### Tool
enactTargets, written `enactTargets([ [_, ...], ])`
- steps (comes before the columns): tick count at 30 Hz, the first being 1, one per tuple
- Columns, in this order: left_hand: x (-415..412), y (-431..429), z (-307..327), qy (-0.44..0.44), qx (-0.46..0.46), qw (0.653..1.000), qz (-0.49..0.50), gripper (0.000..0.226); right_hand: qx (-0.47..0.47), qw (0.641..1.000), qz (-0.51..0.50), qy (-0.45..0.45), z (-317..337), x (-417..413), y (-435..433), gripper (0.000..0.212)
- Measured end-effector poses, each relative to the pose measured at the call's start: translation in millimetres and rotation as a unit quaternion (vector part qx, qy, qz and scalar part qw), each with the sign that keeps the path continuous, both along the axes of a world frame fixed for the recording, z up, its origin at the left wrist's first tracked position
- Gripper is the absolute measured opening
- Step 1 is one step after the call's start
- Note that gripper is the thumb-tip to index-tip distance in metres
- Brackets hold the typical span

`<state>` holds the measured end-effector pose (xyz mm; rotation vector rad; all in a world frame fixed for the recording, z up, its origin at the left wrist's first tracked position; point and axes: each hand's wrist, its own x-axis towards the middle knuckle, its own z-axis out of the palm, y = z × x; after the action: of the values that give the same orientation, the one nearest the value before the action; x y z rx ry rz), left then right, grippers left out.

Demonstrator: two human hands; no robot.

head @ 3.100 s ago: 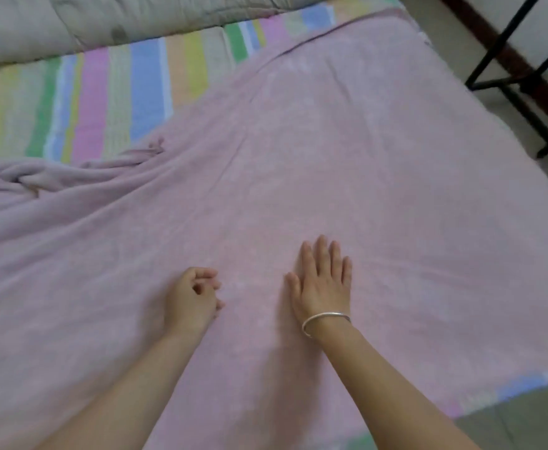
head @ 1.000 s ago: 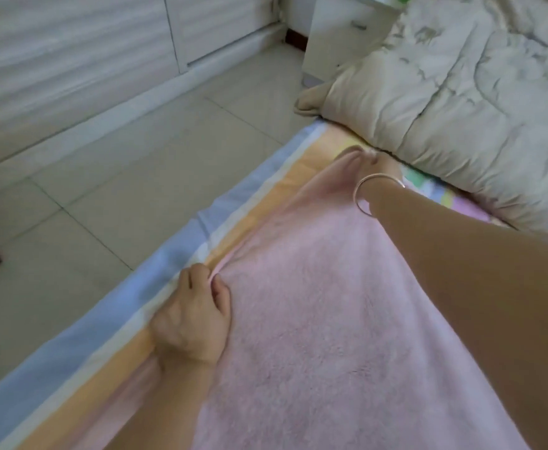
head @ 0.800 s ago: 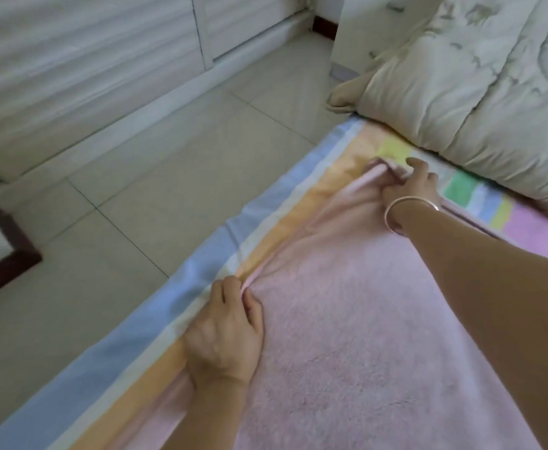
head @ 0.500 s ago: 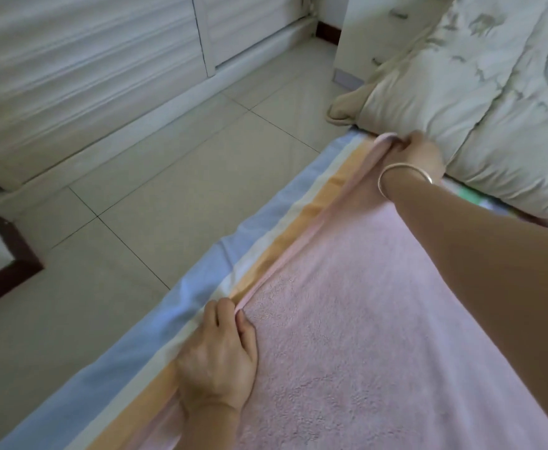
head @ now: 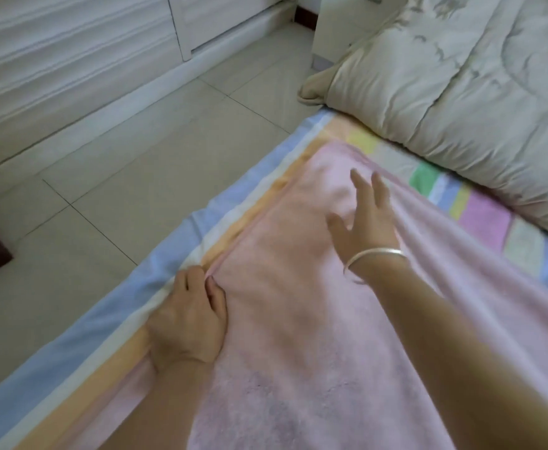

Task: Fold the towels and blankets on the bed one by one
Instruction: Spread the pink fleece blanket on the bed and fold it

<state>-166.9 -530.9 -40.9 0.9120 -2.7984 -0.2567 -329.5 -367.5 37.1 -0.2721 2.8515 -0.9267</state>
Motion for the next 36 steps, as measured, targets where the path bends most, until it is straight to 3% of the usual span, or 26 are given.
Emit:
enactTargets([
  [5,1,5,-5,0.032,-0.037,0.999,0.005,0.024,0.199,0.966,-0.153,-0.06,-19,183,84,0.079],
  [7,-1,1,-5,0.044,-0.048,0.998,0.004,0.024,0.24,0.949,-0.164,-0.118,-36,189,94,0.083],
  [9,0,2,-2,0.064,-0.051,0.997,0.004,0.021,0.276,0.944,-0.132,-0.124,-54,176,91,0.079],
  [12,1,4,8,0.078,-0.071,0.994,0.013,0.017,0.257,0.96,-0.026,-0.109,-56,152,95,0.071],
  [15,7,31,23,0.1,-0.093,0.989,-0.058,0.036,0.138,0.987,0.05,-0.067,-29,161,144,0.063],
  [17,11,78,36,0.119,-0.07,0.985,-0.103,0.046,0.095,0.995,0.027,-0.018,-11,184,190,0.06],
  [20,18,185,50,0.121,0.009,0.97,-0.21,0.043,0.125,0.991,-0.051,0.025,0,220,286,0.054],
  [26,29,402,68,0.09,0.132,0.872,-0.462,0.028,0.25,0.948,-0.191,0.047,12,253,510,0.047],
  [29,31,493,73,0.054,0.137,0.849,-0.508,0.031,0.288,0.928,-0.236,0.019,16,256,598,0.048],
  [36,-17,637,67,-0.012,0.097,0.84,-0.534,0.041,0.342,0.898,-0.276,-0.013,8,227,720,0.035],
])
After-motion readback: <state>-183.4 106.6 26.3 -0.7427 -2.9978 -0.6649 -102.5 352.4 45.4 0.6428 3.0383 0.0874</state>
